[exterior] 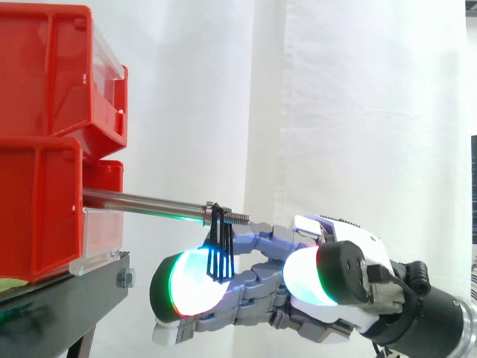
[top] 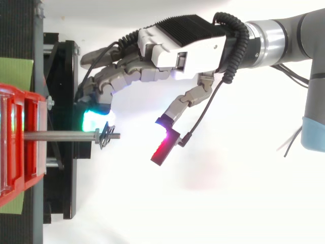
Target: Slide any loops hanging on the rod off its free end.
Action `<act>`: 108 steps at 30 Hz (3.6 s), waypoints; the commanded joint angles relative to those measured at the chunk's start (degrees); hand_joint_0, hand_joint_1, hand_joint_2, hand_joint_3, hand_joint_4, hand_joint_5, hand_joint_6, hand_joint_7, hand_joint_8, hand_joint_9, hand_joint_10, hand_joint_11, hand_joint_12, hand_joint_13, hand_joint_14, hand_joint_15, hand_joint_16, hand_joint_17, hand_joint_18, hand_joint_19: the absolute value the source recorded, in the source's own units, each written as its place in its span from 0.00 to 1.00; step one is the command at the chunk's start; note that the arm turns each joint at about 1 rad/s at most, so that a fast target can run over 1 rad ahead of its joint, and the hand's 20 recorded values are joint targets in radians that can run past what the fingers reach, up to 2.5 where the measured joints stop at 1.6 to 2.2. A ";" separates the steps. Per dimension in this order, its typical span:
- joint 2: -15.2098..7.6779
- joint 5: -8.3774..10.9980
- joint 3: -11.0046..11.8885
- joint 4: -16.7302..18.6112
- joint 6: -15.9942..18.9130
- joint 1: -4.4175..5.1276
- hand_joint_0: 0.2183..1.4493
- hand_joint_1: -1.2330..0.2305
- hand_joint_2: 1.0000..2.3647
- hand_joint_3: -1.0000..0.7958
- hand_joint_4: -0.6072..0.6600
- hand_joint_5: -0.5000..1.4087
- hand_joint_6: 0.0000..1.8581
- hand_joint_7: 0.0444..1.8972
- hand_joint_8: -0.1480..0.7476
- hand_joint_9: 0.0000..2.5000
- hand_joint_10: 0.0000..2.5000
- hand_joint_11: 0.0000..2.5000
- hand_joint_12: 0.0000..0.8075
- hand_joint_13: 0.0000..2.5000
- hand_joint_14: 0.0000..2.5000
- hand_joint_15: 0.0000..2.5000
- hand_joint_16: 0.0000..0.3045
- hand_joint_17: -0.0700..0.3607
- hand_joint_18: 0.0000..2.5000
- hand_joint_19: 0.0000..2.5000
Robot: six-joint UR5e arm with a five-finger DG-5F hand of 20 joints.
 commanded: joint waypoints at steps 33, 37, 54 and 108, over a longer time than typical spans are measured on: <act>-0.03 5.42 -0.43 1.18 1.94 1.88 0.29 0.37 0.00 0.30 0.73 0.20 0.27 0.54 0.47 0.25 0.00 0.00 0.35 0.24 0.00 0.03 0.09 0.30 0.16 0.05; -0.47 5.34 -0.43 1.44 2.20 1.96 0.29 0.37 0.00 0.30 0.72 0.20 0.27 0.55 0.47 0.25 0.00 0.00 0.35 0.24 0.00 0.03 0.09 0.30 0.16 0.05; -0.38 5.34 -0.07 1.53 3.87 1.88 0.31 0.40 0.00 0.31 0.67 0.21 0.28 0.63 0.48 0.27 0.00 0.01 0.35 0.25 0.00 0.03 0.09 0.30 0.17 0.05; -0.30 1.73 0.01 1.18 6.25 0.73 0.33 0.37 0.01 0.51 0.54 0.19 0.50 0.48 0.53 0.31 0.00 0.08 0.40 0.28 0.00 0.05 0.11 0.34 0.23 0.06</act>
